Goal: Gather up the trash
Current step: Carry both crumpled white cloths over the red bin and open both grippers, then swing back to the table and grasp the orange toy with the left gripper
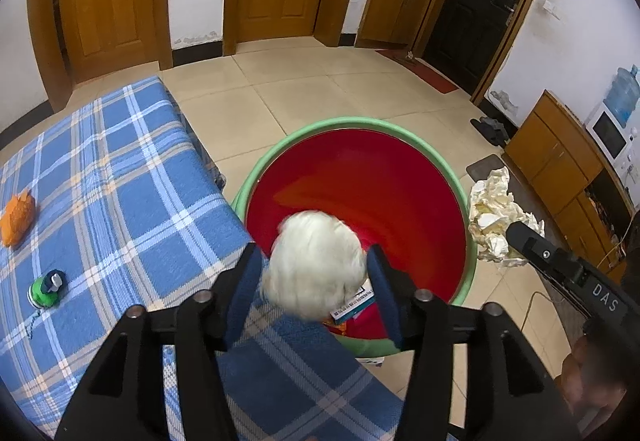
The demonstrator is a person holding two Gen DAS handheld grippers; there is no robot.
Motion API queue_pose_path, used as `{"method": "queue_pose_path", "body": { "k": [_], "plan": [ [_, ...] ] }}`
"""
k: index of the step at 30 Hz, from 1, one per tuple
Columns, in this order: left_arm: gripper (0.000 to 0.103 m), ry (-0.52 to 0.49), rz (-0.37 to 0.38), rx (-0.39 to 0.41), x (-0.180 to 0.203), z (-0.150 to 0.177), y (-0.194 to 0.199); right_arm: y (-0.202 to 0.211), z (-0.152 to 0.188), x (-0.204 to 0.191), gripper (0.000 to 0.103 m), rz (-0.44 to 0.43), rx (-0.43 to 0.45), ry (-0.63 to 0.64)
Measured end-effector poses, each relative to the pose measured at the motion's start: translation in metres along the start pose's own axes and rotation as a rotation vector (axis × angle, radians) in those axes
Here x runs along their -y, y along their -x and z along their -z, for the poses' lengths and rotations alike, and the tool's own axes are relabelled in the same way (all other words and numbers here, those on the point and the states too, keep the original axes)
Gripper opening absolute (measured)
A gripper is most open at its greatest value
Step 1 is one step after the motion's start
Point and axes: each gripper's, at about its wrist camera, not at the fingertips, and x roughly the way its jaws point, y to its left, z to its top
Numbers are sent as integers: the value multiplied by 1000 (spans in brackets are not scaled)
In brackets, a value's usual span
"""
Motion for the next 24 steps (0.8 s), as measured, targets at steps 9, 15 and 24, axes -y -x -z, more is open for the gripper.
{"method": "queue_pose_path", "body": {
  "k": [9, 15, 24],
  "plan": [
    [57, 27, -4, 7, -6, 1, 6, -9, 4, 3, 20, 11, -25, 4],
    [57, 64, -4, 4, -16, 5, 10, -17, 7, 6, 30, 18, -47, -4],
    [57, 95, -11, 8, -29, 13, 18, -13, 7, 1, 41, 15, -44, -3]
  ]
}}
